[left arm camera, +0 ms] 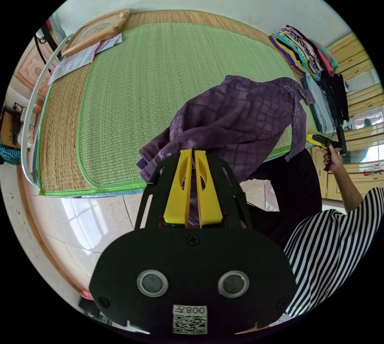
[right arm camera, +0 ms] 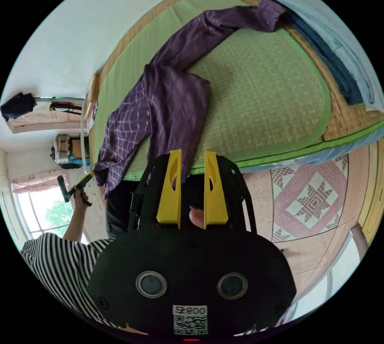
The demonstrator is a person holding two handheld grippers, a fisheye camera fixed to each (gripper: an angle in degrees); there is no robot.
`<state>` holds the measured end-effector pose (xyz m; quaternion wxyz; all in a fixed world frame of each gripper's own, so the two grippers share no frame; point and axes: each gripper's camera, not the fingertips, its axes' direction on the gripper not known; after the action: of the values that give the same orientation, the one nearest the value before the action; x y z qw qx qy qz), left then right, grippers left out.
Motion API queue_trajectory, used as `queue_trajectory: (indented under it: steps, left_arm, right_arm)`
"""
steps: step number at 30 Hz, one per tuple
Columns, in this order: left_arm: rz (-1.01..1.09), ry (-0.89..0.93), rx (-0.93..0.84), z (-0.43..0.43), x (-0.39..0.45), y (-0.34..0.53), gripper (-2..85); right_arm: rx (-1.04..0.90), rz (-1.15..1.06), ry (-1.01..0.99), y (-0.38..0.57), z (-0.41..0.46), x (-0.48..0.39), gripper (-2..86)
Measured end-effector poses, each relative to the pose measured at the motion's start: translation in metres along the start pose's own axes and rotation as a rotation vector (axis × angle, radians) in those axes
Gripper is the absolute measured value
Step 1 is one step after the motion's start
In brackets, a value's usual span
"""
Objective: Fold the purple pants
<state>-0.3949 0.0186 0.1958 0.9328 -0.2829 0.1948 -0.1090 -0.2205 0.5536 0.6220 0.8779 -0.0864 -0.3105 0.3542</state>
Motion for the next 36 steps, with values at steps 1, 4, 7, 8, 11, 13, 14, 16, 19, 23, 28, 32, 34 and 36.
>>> queue_trajectory:
  steps: [1,4,7,8,11,13,14,16,19,23,28,32,34,36]
  left_arm:
    - [-0.002,0.004,0.0,-0.001,-0.001,-0.001,0.8]
    - [-0.008,0.019,0.005,-0.005,-0.002,-0.004,0.8]
    - [-0.011,0.046,0.02,-0.013,-0.006,-0.009,0.8]
    - [-0.012,0.051,0.027,-0.015,-0.007,-0.011,0.7]
    - [-0.028,0.107,0.087,-0.033,-0.018,-0.022,0.7]
    - [-0.044,0.154,0.166,-0.054,-0.033,-0.042,0.7]
    - [-0.044,0.158,0.187,-0.061,-0.037,-0.05,0.7]
    - [-0.045,0.122,0.262,-0.087,-0.05,-0.09,0.8]
    - [-0.12,0.11,0.298,-0.108,-0.067,-0.147,1.0]
    - [-0.213,0.08,0.34,-0.108,-0.078,-0.179,1.9]
    - [-0.131,0.179,0.159,-0.039,-0.057,-0.154,2.8]
    - [-0.055,0.104,-0.067,0.017,-0.032,-0.128,2.2]
    - [-0.001,-0.008,-0.153,0.039,-0.019,-0.119,1.3]
    - [0.078,-0.081,-0.123,0.04,-0.01,-0.117,0.7]
  right_arm:
    - [-0.01,-0.007,-0.006,0.002,0.003,0.004,8.9]
    - [-0.016,-0.006,0.045,0.009,0.007,0.016,7.2]
    - [-0.048,-0.02,-0.048,0.012,0.005,0.032,2.6]
    - [-0.061,-0.034,-0.083,0.012,0.002,0.037,1.9]
    - [-0.055,-0.081,-0.285,0.001,-0.02,0.043,1.1]
    - [0.005,-0.095,-0.443,-0.016,-0.048,0.045,0.9]
    - [0.086,-0.113,-0.555,-0.033,-0.076,0.043,0.8]
    - [0.205,-0.128,-0.646,-0.072,-0.124,0.037,0.9]
    - [0.384,-0.134,-0.572,-0.15,-0.204,0.006,1.4]
    - [0.476,-0.029,-0.482,-0.219,-0.232,-0.013,4.0]
    - [0.385,0.075,-0.361,-0.223,-0.161,0.01,6.6]
    - [0.156,-0.015,-0.188,-0.188,-0.05,-0.009,4.8]
    - [0.059,-0.076,-0.113,-0.172,-0.008,-0.032,3.9]
    - [-0.046,-0.147,-0.009,-0.16,0.03,-0.057,3.2]
